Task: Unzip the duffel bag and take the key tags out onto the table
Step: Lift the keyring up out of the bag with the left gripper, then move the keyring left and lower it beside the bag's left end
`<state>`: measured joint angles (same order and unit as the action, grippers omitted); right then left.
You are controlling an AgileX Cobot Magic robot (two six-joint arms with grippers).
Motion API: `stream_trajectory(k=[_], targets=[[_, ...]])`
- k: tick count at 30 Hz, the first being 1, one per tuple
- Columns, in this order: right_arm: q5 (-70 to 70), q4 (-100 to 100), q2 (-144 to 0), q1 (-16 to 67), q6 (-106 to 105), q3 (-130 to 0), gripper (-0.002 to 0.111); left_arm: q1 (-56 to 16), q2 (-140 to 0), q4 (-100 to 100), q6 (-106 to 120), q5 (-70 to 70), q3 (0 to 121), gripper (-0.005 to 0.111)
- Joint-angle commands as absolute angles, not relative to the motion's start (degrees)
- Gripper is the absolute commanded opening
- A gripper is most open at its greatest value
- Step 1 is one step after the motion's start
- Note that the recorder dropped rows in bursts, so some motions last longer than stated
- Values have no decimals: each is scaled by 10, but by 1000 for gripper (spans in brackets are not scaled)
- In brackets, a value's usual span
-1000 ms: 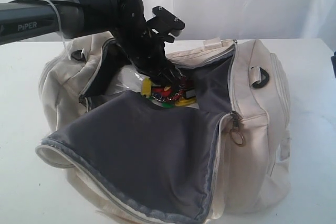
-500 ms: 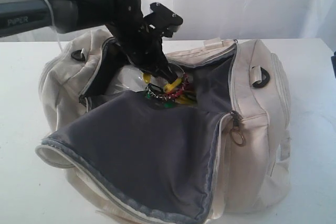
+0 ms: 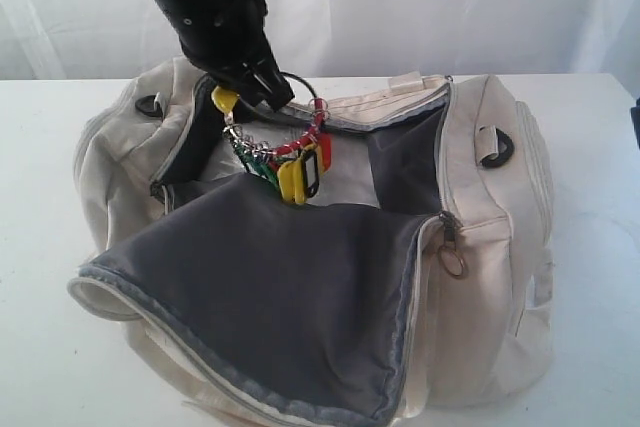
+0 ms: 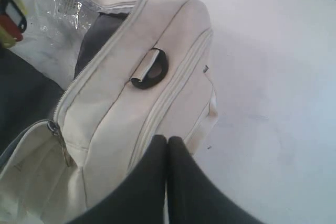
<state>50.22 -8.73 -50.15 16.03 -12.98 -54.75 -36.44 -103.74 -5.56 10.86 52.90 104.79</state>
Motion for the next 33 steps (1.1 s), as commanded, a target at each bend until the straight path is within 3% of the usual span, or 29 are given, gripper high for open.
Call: stream_trajectory(k=[1, 14, 22, 29, 33], targets=[[496, -87, -498, 160, -128, -546, 0, -367, -997, -64, 119, 600, 1044, 0], [496, -87, -498, 160, -128, -546, 0, -367, -800, -244, 6, 598, 827, 0], [493, -93, -498, 160, -128, -546, 0, -346, -759, -308, -61, 564, 701, 0], [486, -97, -499, 160, -128, -546, 0, -253, -761, -170, -14, 383, 587, 0], [486, -101, -499, 160, -128, -546, 0, -236, -764, -99, 35, 306, 561, 0]])
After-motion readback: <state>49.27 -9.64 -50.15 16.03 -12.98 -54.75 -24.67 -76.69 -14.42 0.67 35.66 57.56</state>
